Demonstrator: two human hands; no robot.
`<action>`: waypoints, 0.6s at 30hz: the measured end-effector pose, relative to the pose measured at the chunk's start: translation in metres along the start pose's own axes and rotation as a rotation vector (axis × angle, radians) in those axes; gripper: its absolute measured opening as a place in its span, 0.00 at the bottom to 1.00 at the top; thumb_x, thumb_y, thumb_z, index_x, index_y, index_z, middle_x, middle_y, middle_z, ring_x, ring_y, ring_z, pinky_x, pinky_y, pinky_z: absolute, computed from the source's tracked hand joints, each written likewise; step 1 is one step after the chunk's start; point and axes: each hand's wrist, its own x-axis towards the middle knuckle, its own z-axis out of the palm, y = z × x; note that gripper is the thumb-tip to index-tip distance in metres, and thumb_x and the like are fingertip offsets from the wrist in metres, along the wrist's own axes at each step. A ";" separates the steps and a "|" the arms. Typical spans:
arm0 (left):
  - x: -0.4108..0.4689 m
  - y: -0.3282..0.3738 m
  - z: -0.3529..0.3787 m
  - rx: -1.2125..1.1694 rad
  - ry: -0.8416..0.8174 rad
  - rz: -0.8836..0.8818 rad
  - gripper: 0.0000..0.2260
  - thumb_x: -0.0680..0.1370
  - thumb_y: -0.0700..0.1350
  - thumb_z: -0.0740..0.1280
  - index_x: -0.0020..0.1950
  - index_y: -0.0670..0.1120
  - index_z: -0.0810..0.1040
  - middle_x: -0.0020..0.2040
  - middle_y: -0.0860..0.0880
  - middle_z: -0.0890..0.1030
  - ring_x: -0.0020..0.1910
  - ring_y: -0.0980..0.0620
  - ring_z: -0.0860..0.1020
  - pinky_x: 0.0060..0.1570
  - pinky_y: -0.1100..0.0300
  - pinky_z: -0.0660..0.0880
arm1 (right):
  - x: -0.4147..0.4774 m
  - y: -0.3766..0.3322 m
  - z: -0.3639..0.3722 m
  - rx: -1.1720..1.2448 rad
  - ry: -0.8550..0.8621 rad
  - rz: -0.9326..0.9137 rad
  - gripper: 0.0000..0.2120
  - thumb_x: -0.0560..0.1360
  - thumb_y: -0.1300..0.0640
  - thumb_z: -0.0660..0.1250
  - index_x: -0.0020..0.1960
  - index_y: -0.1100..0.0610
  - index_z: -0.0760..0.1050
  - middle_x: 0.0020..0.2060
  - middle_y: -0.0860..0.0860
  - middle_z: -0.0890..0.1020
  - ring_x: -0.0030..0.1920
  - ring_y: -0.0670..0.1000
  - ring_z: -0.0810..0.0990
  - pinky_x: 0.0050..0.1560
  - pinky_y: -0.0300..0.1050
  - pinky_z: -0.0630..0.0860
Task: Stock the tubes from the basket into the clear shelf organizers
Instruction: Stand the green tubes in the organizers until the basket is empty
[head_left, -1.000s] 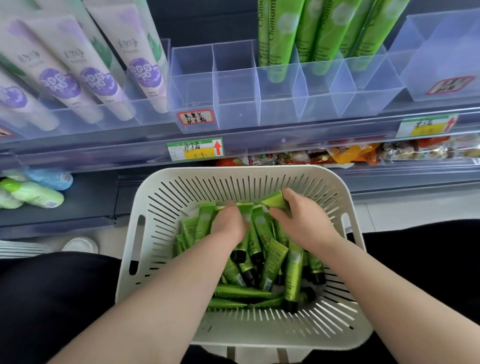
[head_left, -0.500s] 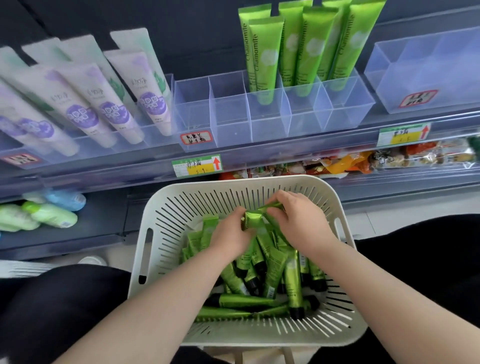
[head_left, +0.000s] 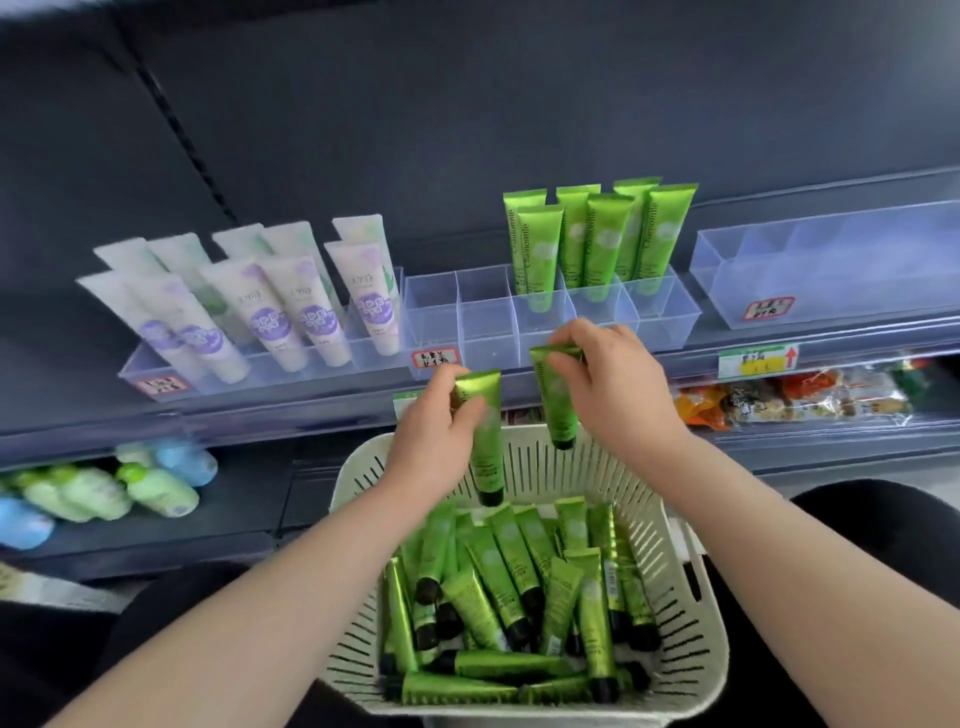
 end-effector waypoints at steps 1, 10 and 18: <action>0.008 0.010 -0.006 -0.026 0.029 0.022 0.05 0.79 0.48 0.64 0.50 0.56 0.69 0.38 0.50 0.78 0.38 0.50 0.77 0.41 0.49 0.75 | 0.009 -0.005 -0.008 0.006 0.026 -0.015 0.07 0.78 0.53 0.62 0.52 0.54 0.75 0.39 0.47 0.77 0.48 0.53 0.72 0.39 0.48 0.70; 0.080 0.089 -0.053 0.013 0.325 0.218 0.08 0.77 0.41 0.64 0.50 0.55 0.73 0.39 0.57 0.77 0.40 0.55 0.77 0.37 0.58 0.73 | 0.073 -0.040 -0.050 -0.015 0.270 -0.127 0.07 0.78 0.53 0.61 0.53 0.53 0.76 0.47 0.49 0.81 0.50 0.54 0.73 0.43 0.49 0.72; 0.146 0.091 -0.049 0.085 0.391 0.099 0.09 0.78 0.37 0.63 0.48 0.52 0.73 0.43 0.55 0.76 0.39 0.57 0.71 0.34 0.68 0.64 | 0.093 -0.017 -0.042 -0.124 0.206 -0.131 0.08 0.79 0.53 0.60 0.54 0.53 0.76 0.47 0.49 0.79 0.49 0.53 0.74 0.40 0.49 0.73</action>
